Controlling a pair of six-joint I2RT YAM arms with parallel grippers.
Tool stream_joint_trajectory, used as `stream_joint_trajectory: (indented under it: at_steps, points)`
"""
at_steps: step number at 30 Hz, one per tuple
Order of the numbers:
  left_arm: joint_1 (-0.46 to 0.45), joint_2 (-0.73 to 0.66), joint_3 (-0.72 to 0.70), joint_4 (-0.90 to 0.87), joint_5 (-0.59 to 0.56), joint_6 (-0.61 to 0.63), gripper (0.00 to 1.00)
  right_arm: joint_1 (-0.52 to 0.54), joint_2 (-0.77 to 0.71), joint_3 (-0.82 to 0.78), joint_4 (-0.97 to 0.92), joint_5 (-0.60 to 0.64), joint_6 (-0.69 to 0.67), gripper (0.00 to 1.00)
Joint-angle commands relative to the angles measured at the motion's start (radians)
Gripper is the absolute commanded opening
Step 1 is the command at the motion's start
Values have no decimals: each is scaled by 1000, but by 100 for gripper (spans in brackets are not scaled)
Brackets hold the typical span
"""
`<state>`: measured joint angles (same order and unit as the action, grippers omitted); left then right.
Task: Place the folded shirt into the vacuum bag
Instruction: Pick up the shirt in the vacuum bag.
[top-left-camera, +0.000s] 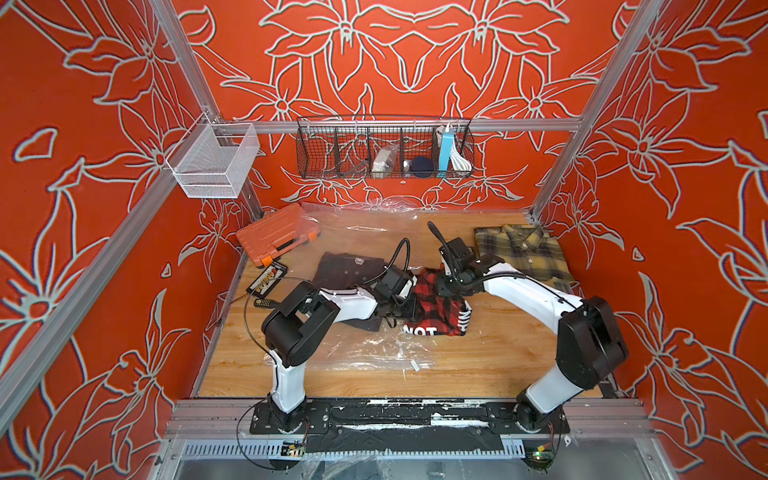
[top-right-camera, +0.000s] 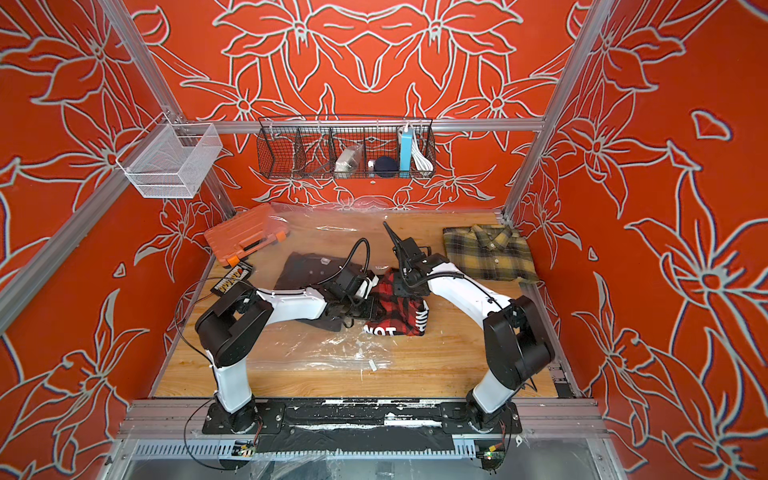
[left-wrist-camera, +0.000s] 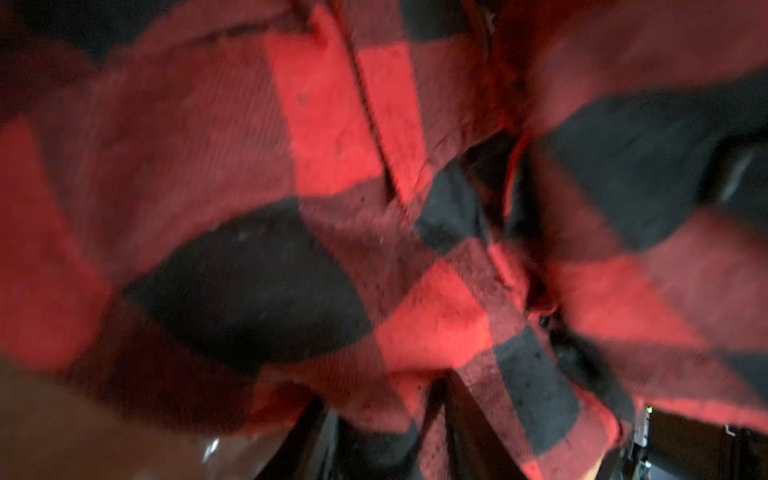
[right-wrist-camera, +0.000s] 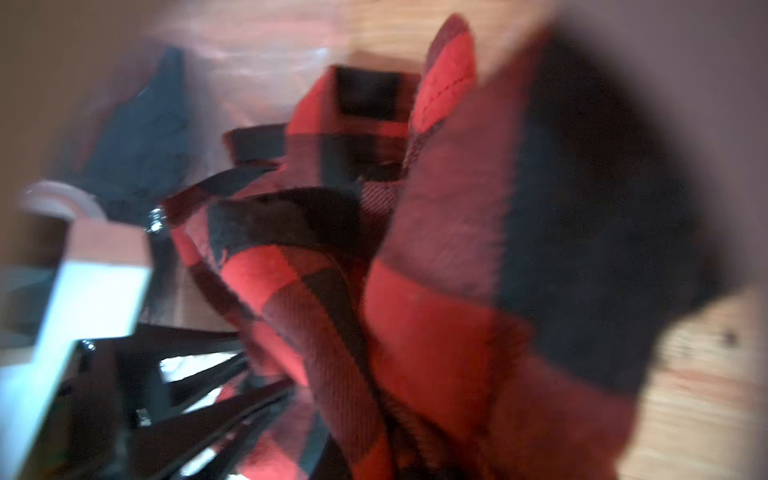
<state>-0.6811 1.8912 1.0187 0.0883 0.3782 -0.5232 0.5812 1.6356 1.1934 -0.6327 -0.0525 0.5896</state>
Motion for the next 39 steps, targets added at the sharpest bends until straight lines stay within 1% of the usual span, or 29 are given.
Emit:
stream_joint_trajectory:
  at_steps: [1,4,8,10,12,15,18,20,23,26,28,31,32,34,35,36,38,39]
  points:
    - [-6,49,-8,65,13,-23,42,48,46,28,61,-21,75,4]
    - [-6,47,-5,61,11,-18,41,69,90,0,111,-24,84,10]
    - [4,-23,-31,13,4,-19,41,72,123,-27,136,4,45,29]
    - [22,-95,-47,-50,-16,-33,41,71,121,-35,130,35,19,42]
    - [38,-206,-68,-130,-63,-42,42,71,122,-32,113,60,-5,53]
    - [47,-368,-100,-217,-102,-29,42,72,118,-25,94,65,-20,67]
    - [68,-490,-134,-303,-139,-19,42,90,132,6,36,81,-54,78]
    - [101,-570,-179,-326,-163,-35,42,110,147,23,-10,111,-71,84]
    - [157,-682,-244,-355,-186,-45,42,147,169,54,-83,153,-75,98]
    - [198,-742,-254,-423,-219,-23,42,205,208,88,-155,222,-72,98]
    - [228,-767,-266,-435,-225,-25,42,226,258,107,-194,246,-73,98]
    - [263,-779,-270,-441,-200,-31,43,222,344,113,-229,314,-103,96]
    - [269,-780,-270,-445,-193,-33,43,206,365,112,-247,366,-115,93]
    - [275,-786,-274,-442,-190,-42,43,167,360,84,-245,408,-144,80]
    - [278,-791,-283,-427,-192,-56,43,142,341,68,-236,419,-157,69]
    - [284,-794,-290,-410,-191,-70,43,122,316,55,-225,429,-175,56]
    - [298,-791,-303,-382,-206,-90,44,90,272,50,-219,441,-203,34]
    - [313,-783,-304,-382,-218,-99,44,73,252,56,-226,448,-215,26]
